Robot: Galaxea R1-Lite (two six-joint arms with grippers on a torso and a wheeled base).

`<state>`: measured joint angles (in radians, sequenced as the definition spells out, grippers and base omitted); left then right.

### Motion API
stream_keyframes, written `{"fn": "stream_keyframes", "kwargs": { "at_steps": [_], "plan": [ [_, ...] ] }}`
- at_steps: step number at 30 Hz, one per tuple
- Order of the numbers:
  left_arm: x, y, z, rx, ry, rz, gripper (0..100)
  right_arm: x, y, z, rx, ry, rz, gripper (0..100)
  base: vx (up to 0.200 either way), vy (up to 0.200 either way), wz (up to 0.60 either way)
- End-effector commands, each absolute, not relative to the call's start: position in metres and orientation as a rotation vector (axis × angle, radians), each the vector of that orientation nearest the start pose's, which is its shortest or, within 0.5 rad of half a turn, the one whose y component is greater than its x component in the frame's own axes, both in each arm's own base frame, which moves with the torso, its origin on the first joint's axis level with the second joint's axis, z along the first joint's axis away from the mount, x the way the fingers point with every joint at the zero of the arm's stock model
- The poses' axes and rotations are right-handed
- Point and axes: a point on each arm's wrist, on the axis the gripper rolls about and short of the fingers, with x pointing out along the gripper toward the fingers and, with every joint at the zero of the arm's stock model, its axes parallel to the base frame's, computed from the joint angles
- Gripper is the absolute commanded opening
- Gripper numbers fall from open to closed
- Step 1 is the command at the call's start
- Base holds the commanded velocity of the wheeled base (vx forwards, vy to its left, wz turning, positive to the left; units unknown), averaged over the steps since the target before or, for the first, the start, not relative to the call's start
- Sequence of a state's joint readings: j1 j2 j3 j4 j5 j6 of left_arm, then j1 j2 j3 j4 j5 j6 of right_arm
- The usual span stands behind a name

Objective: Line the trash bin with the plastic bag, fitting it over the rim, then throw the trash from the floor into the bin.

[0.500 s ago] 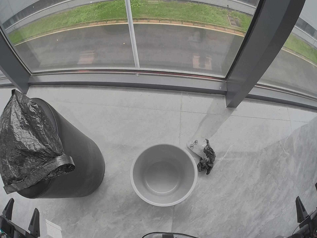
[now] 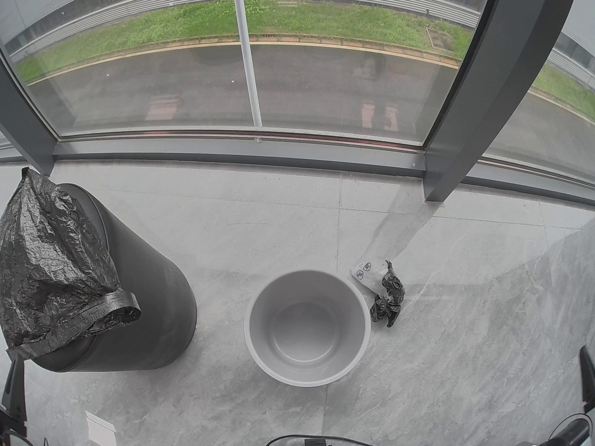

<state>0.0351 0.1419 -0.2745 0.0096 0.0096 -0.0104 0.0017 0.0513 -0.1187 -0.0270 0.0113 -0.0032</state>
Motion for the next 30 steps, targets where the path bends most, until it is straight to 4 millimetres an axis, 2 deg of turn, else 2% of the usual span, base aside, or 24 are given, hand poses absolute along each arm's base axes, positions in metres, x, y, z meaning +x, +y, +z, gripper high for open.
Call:
{"fn": "stream_keyframes", "kwargs": {
  "at_steps": [1,7,8,10,13,14,15,16,18,19,21,26,30],
  "plan": [
    [-0.01,-0.002,0.163,0.017,-0.003,-0.029,100,-0.012,0.001,0.218,-0.027,-0.183,0.054,100,0.0,0.0,0.0],
    [0.009,-0.002,0.176,0.082,0.048,-0.096,100,0.039,0.006,0.232,-0.034,-0.117,0.194,100,0.0,0.0,0.0],
    [0.01,-0.003,0.177,0.094,0.053,-0.106,100,0.042,0.007,0.232,-0.033,-0.11,0.208,100,0.0,0.0,0.0],
    [0.025,-0.005,0.179,0.214,0.116,-0.226,100,0.064,0.018,0.232,-0.03,-0.069,0.329,100,0.0,0.0,0.0],
    [0.04,-0.007,0.183,0.254,0.164,-0.283,100,0.077,0.029,0.232,-0.025,-0.046,0.42,100,0.0,0.0,0.0],
    [0.056,-0.01,0.191,0.274,0.202,-0.342,100,0.089,0.04,0.231,-0.012,-0.024,0.475,100,0.0,0.0,0.0],
    [0.059,-0.011,0.191,0.279,0.211,-0.352,100,0.091,0.041,0.23,-0.009,-0.02,0.482,100,0.0,0.0,0.0],
    [0.074,-0.015,0.192,0.307,0.249,-0.389,100,0.103,0.048,0.228,0.018,-0.002,0.494,100,0.0,0.0,0.0],
    [0.089,-0.017,0.193,0.354,0.274,-0.39,100,0.118,0.055,0.224,0.054,0.015,0.497,100,0.0,0.0,0.0],
    [0.089,-0.017,0.193,0.354,0.274,-0.39,100,0.118,0.055,0.224,0.054,0.015,0.497,100,0.0,0.0,0.0],
    [0.106,-0.019,0.192,0.477,0.268,-0.355,100,0.136,0.063,0.214,0.083,0.034,0.496,100,0.0,0.0,0.0],
    [0.119,-0.021,0.194,0.682,0.229,-0.308,100,0.146,0.067,0.202,0.085,0.034,0.495,100,0.0,0.0,0.0],
    [0.12,-0.024,0.195,0.776,0.215,-0.304,100,0.146,0.068,0.2,0.085,0.042,0.494,100,0.0,0.0,0.0]
  ]
}}
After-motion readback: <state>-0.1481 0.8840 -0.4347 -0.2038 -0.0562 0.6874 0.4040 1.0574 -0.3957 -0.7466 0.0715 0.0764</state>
